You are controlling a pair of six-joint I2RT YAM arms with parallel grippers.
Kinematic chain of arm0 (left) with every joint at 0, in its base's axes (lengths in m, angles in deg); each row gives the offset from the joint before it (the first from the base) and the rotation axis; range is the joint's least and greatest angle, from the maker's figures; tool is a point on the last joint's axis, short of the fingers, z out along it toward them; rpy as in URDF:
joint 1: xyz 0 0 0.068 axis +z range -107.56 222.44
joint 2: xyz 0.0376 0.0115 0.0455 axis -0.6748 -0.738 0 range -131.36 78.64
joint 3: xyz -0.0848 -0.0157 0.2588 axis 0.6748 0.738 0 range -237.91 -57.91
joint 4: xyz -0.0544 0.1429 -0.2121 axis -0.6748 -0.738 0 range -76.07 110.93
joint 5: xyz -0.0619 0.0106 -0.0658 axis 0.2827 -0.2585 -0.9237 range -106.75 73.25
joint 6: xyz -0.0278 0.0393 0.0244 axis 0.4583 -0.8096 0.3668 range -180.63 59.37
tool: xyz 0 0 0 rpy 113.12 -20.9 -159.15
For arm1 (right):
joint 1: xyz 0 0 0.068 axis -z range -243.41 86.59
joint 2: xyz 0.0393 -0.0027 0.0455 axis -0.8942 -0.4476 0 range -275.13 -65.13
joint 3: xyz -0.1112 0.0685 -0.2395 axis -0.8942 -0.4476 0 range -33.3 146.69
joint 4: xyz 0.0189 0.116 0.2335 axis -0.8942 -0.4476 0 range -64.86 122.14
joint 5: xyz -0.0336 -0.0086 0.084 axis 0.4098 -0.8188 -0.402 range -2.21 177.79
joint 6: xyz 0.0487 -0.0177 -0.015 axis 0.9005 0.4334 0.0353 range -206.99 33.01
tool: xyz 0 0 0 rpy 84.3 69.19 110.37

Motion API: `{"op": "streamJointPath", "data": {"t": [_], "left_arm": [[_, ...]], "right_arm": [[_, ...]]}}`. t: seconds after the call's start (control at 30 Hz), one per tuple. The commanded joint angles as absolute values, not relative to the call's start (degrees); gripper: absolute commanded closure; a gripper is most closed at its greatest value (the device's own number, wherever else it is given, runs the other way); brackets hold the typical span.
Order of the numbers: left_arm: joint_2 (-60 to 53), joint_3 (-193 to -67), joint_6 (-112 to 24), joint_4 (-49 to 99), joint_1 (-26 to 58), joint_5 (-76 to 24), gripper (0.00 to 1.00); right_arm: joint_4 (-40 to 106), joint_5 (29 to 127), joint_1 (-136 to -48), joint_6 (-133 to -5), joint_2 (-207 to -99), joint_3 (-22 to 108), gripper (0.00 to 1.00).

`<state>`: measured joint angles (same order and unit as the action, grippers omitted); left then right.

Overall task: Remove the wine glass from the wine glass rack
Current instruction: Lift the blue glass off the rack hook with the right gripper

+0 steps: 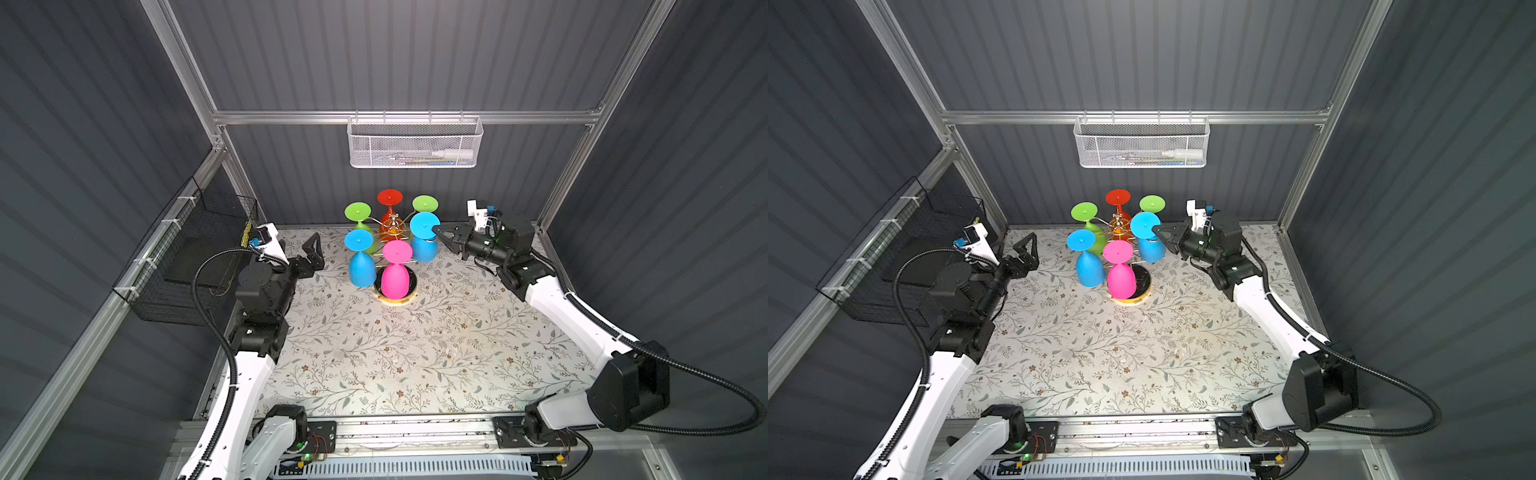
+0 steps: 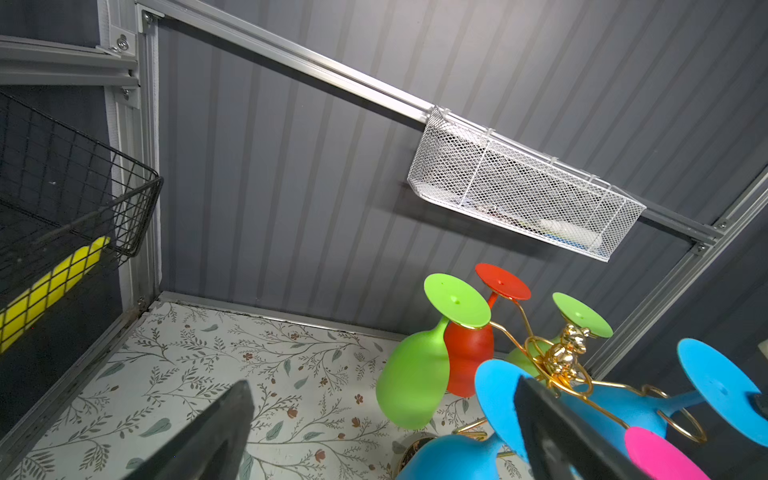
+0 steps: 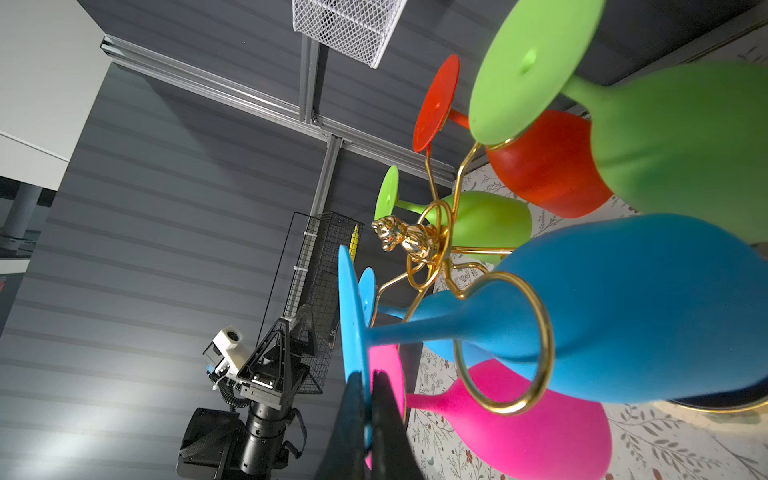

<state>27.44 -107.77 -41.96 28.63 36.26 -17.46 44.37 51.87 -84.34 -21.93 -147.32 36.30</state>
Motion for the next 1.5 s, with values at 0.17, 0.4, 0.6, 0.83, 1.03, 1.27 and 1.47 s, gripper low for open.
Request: {"op": "streamJointPath", "data": {"t": [0.17,0.4,0.6,0.83,1.03,1.27,1.47], "left_arm": [[28.6,-107.4,-42.6,28.7,36.6,-18.4,0.00],[28.7,-107.2,-42.5,28.8,36.6,-18.5,0.00],[28.8,-107.1,-42.4,28.8,36.6,-18.6,0.00],[29.0,-107.1,-42.4,28.9,36.6,-18.6,0.00],[29.3,-107.0,-42.5,28.8,36.6,-18.6,0.00],[29.6,-106.9,-42.5,28.8,36.6,-18.6,0.00],[29.9,-106.8,-42.5,28.9,36.6,-18.5,0.00]], "right_arm": [[38.9,56.7,-85.6,-25.9,-146.8,38.6,1.00],[37.4,58.3,-86.3,-26.9,-147.6,39.5,1.00],[37.7,59.4,-87.1,-26.8,-148.3,40.6,1.00],[36.3,62.9,-88.4,-26.7,-148.8,41.9,1.00],[34.6,64.2,-89.5,-27.6,-149.5,43.2,1.00],[32.5,66.7,-90.3,-28.9,-150.0,44.3,1.00],[31.4,67.7,-90.7,-30.0,-151.0,45.1,1.00]]}}
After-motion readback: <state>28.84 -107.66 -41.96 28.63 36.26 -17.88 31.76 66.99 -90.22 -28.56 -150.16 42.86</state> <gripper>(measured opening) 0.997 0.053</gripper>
